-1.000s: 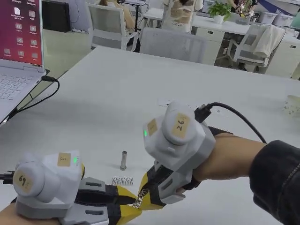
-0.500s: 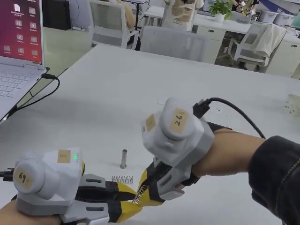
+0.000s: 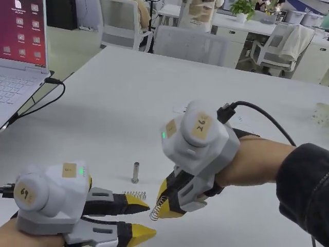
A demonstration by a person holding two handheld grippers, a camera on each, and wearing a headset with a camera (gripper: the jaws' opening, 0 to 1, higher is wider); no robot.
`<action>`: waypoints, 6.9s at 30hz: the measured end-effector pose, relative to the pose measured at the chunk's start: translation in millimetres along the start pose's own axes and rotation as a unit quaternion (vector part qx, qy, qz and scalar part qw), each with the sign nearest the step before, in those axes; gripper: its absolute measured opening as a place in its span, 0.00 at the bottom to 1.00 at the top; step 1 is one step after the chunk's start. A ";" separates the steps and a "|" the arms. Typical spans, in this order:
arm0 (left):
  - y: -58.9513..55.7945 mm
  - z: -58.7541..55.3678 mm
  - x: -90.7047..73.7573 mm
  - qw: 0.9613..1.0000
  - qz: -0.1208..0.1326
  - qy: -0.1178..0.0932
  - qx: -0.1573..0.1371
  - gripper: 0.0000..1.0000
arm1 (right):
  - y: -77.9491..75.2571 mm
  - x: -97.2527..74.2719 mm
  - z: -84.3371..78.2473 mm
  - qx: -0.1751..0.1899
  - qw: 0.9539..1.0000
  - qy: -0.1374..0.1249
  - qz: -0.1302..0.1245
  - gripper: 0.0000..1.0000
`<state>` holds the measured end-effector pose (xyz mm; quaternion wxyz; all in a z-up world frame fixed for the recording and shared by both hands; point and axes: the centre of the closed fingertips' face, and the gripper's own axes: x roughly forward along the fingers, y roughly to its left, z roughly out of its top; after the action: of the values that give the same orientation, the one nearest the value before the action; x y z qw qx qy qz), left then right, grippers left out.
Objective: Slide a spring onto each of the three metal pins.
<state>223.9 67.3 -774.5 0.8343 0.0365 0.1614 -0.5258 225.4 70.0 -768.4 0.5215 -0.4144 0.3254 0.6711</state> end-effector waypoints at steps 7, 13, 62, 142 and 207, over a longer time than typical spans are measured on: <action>5.9 -1.3 -4.0 1.000 0.012 -0.007 -0.005 0.29 | -8.8 -6.8 -9.6 0.011 1.000 0.005 -0.010 0.08; 12.9 -2.1 -8.3 1.000 0.027 -0.012 -0.010 0.36 | -18.2 -14.7 -18.8 0.022 0.999 0.010 -0.022 0.08; 50.5 -16.7 -38.0 0.990 0.125 -0.037 -0.049 0.75 | -115.0 -21.7 -47.8 0.040 0.994 0.055 -0.080 0.08; 49.6 -27.3 -44.5 0.989 0.131 -0.030 -0.060 0.71 | -114.4 34.4 -57.8 0.059 0.994 0.074 -0.053 0.20; 52.7 -33.9 -59.3 0.988 0.141 -0.028 -0.061 0.68 | -82.4 89.6 -15.2 -0.018 0.995 0.096 -0.015 0.08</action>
<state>239.5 149.8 -794.1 0.9050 -0.0071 0.1629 -0.3930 298.5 115.5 -855.8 0.4904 -0.4913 0.3555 0.6259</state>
